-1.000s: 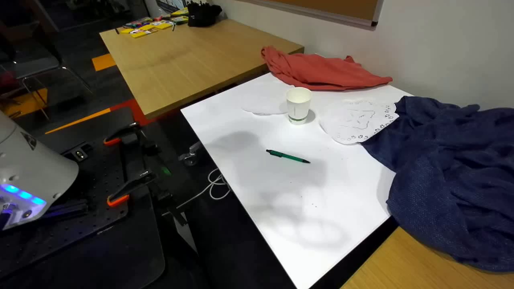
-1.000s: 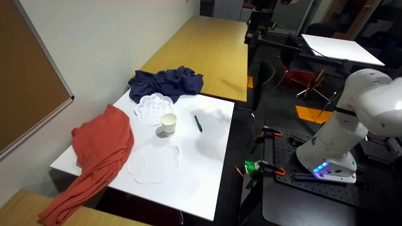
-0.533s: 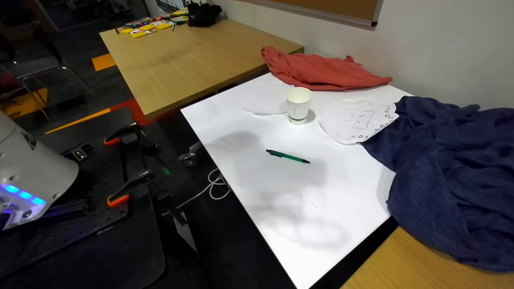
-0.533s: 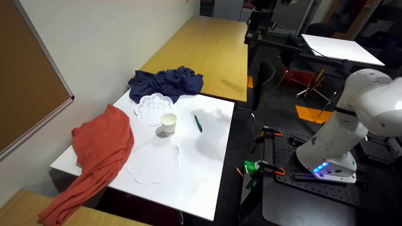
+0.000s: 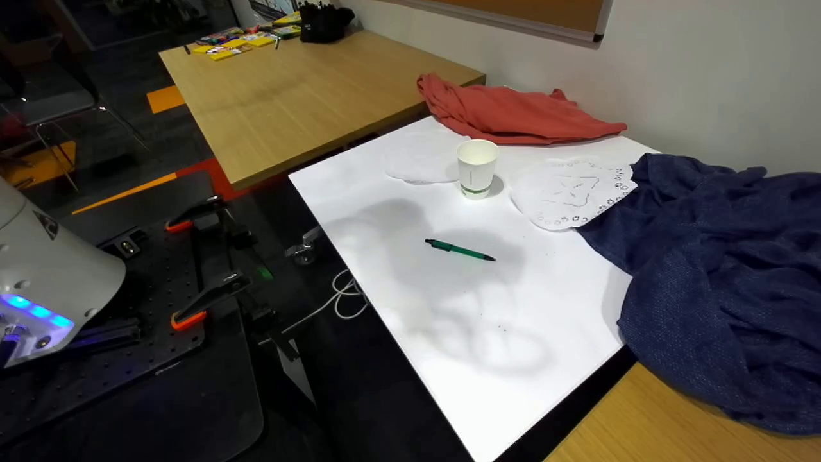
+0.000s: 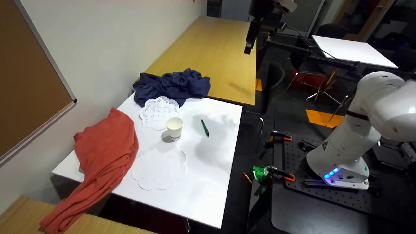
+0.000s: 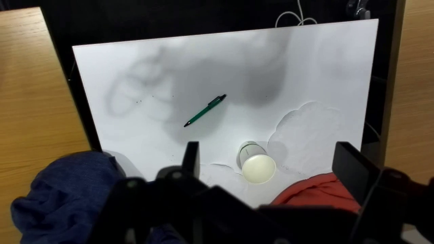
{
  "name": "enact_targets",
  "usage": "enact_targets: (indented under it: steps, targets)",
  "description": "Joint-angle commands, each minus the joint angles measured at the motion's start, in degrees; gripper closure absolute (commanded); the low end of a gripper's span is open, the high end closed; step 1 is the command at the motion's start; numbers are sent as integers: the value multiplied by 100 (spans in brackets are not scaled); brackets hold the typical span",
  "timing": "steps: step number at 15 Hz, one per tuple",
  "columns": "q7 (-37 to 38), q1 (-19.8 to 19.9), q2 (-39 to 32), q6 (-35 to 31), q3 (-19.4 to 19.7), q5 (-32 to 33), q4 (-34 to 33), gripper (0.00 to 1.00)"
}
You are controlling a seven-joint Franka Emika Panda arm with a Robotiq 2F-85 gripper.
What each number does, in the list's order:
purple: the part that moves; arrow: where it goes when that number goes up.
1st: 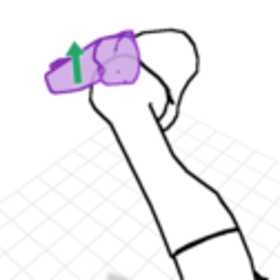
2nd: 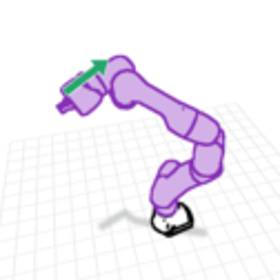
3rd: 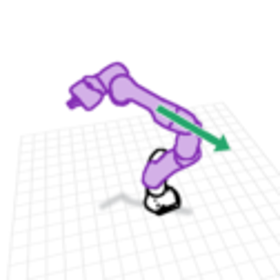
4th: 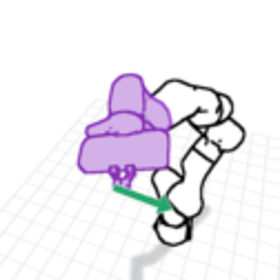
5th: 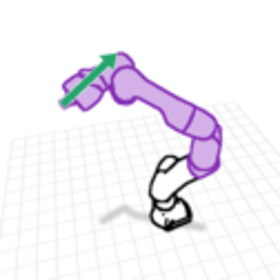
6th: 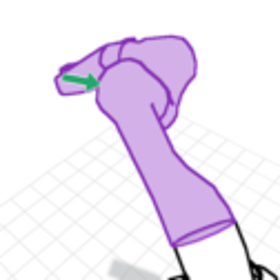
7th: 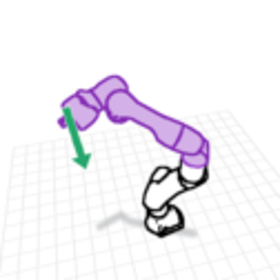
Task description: Put the pen inside the white coffee cup
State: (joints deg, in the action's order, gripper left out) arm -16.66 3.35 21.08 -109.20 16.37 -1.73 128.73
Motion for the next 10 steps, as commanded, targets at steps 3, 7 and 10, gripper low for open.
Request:
enact_targets:
  steps: [3, 7, 10]
  targets:
    - [941, 178, -639, -827, -360, -182, 97, 0]
    - [1462, 219, -1326, -1463, -445, -381, 93, 0]
    - [1759, 250, -1973, -1897, -489, -613, 5, 0]
